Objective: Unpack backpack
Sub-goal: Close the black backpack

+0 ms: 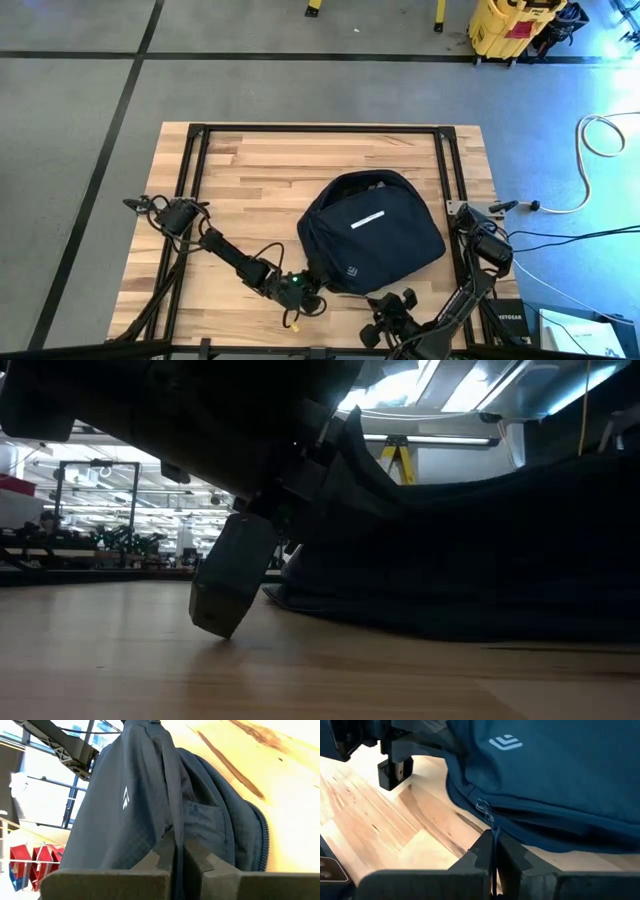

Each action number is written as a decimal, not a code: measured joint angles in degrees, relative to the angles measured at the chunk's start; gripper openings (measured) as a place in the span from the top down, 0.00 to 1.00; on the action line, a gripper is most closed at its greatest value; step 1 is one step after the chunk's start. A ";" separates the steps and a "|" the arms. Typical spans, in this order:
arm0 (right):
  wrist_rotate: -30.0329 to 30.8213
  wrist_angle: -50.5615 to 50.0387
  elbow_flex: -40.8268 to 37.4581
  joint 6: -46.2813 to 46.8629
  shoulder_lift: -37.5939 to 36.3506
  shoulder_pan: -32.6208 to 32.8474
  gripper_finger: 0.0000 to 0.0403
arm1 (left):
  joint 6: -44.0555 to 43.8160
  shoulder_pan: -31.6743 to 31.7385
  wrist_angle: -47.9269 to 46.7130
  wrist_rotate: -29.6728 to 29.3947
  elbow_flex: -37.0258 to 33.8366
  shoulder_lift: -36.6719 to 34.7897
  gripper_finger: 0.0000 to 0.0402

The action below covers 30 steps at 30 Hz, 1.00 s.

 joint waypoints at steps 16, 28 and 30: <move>-1.61 -0.86 0.00 1.26 0.00 0.35 1.00 | -0.02 -0.07 0.00 -0.25 -0.04 0.01 1.00; -1.57 0.35 -0.02 1.22 0.00 0.40 1.00 | -3.18 -4.33 -1.30 6.92 3.30 -0.71 0.79; -1.27 0.80 -0.04 1.17 0.00 0.38 1.00 | -4.72 -4.92 -0.35 9.31 4.88 -1.10 0.71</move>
